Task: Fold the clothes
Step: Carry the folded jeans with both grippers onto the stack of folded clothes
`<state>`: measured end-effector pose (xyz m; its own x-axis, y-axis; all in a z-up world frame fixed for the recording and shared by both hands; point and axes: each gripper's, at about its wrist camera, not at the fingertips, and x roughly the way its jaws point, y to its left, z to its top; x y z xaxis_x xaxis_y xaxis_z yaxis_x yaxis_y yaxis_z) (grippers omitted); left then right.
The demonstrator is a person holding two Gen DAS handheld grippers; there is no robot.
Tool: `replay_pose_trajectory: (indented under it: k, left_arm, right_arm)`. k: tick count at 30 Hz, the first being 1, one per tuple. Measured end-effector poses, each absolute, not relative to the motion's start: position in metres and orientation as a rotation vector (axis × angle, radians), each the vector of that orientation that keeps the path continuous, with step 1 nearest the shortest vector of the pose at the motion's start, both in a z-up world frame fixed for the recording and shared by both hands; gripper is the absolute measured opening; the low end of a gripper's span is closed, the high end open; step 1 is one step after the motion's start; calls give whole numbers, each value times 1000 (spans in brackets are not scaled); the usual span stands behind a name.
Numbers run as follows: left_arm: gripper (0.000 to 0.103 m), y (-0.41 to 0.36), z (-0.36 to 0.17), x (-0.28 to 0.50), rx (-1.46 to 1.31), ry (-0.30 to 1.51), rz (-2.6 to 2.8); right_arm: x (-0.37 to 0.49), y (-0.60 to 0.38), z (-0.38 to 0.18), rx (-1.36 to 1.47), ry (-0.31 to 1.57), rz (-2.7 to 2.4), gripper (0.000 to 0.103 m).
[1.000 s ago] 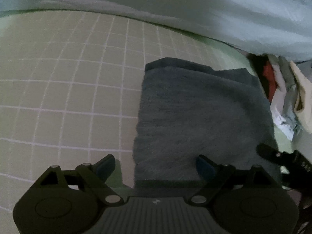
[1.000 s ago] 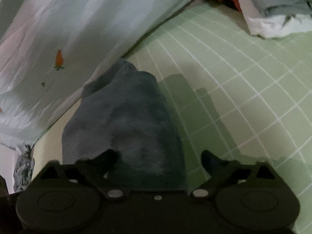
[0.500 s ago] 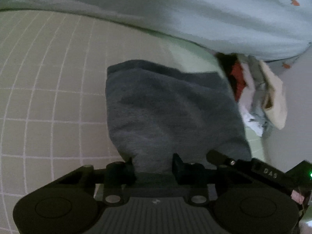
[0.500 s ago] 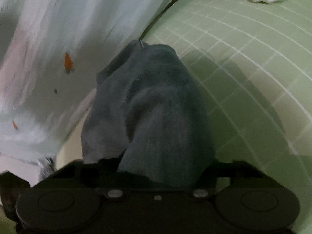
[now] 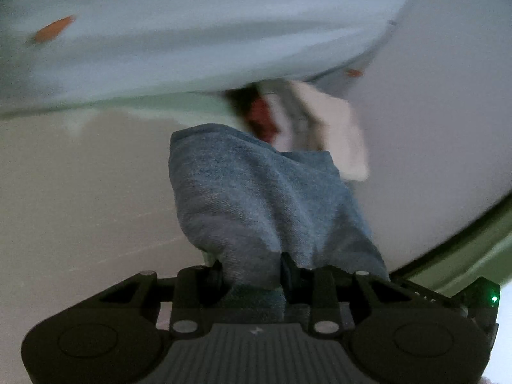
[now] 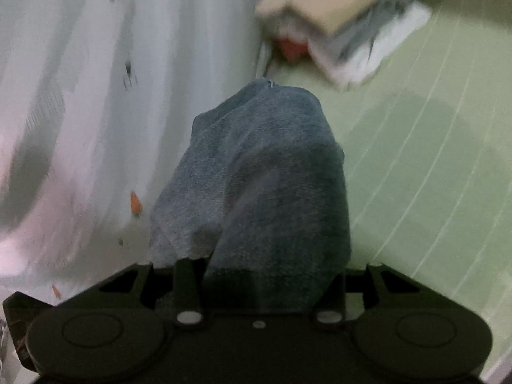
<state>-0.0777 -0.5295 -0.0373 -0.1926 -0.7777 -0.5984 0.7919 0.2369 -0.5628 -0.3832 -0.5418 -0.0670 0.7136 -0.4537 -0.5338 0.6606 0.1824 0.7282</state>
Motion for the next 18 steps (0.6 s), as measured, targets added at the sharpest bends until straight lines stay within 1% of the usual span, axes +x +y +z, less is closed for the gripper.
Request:
replay_pose_trajectory:
  k: [5, 9, 18]
  left_arm:
    - [34, -580, -5, -112, 6, 999, -1506]
    - [34, -625, 19, -135, -20, 950, -1546]
    - [34, -761, 73, -156, -141, 838, -1588]
  right_arm:
    - [-428, -566, -31, 1082, 108, -849, 43]
    - [-456, -604, -3, 1012, 63, -860, 43]
    - [-496, -739, 69, 821, 14, -816, 43]
